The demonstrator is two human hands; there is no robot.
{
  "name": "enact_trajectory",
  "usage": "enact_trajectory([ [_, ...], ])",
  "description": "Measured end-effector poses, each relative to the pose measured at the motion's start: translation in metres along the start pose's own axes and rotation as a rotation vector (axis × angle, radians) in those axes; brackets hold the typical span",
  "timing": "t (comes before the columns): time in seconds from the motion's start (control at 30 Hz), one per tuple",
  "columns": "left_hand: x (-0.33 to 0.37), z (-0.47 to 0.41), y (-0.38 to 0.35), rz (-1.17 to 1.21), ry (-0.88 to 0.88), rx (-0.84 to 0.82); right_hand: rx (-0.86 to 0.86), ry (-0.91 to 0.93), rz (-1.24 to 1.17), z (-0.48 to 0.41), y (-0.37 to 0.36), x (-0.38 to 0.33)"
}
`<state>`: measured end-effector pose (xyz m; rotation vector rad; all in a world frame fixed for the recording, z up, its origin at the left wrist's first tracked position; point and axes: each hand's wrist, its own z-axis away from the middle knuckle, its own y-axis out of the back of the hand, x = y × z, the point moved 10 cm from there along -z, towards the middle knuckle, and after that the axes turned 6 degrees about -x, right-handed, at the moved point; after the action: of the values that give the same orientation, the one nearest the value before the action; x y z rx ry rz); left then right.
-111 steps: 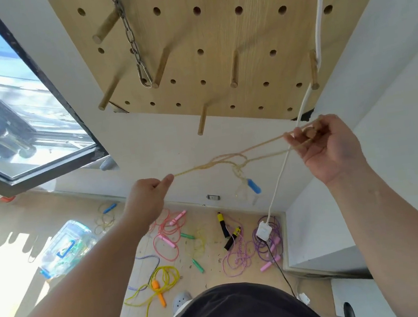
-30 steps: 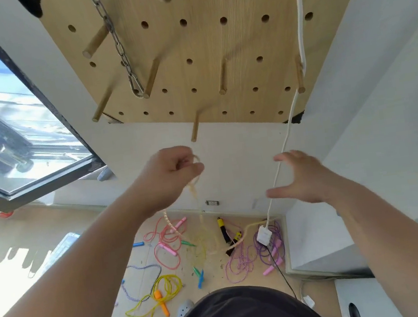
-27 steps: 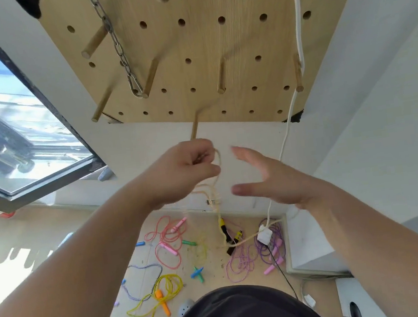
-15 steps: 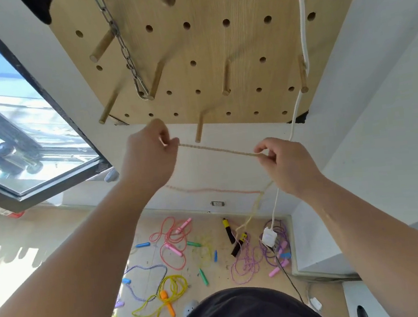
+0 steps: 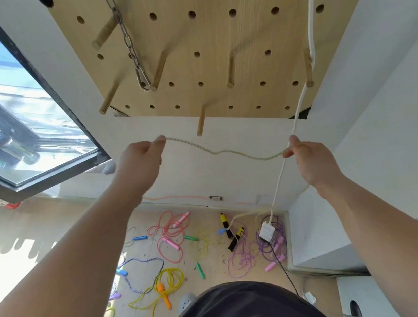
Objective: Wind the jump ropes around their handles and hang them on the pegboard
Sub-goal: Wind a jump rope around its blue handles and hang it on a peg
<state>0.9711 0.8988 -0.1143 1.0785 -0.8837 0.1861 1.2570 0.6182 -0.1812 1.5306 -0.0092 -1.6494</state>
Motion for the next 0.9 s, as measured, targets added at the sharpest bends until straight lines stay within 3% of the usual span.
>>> enact_trajectory([
  [0.1, 0.035, 0.009, 0.001, -0.488, -0.158, 0.12, 0.203, 0.016, 0.15, 0.005, 0.024, -0.019],
  [0.17, 0.047, 0.011, 0.004, -0.549, -0.2, 0.128, 0.184, 0.059, 0.265, 0.007, 0.027, -0.031],
  [0.23, 0.046, 0.008, -0.006, -0.341, -0.153, 0.01, -0.017, 0.122, 0.236, 0.01, 0.001, -0.041],
  [0.37, 0.052, 0.025, -0.059, 0.244, 0.067, -0.381, -0.461, 0.108, -0.122, 0.04, -0.074, -0.054],
  [0.47, 0.075, 0.038, -0.084, 0.35, 0.038, -0.551, -0.663, 0.128, -0.2, 0.065, -0.107, -0.066],
  [0.57, 0.098, 0.038, -0.08, 0.541, -0.02, -0.499, -0.827, 0.141, -0.276, 0.081, -0.129, -0.077],
  [0.63, 0.098, 0.028, -0.066, 0.675, -0.004, -0.346, -0.918, 0.1, -0.305, 0.086, -0.135, -0.076],
  [0.77, 0.079, 0.006, -0.026, 0.522, -0.065, 0.01, -0.968, 0.058, -0.116, 0.089, -0.132, -0.059],
  [0.9, 0.073, -0.001, -0.033, 0.482, -0.097, -0.072, -1.007, 0.161, 0.207, 0.096, -0.131, -0.053],
])
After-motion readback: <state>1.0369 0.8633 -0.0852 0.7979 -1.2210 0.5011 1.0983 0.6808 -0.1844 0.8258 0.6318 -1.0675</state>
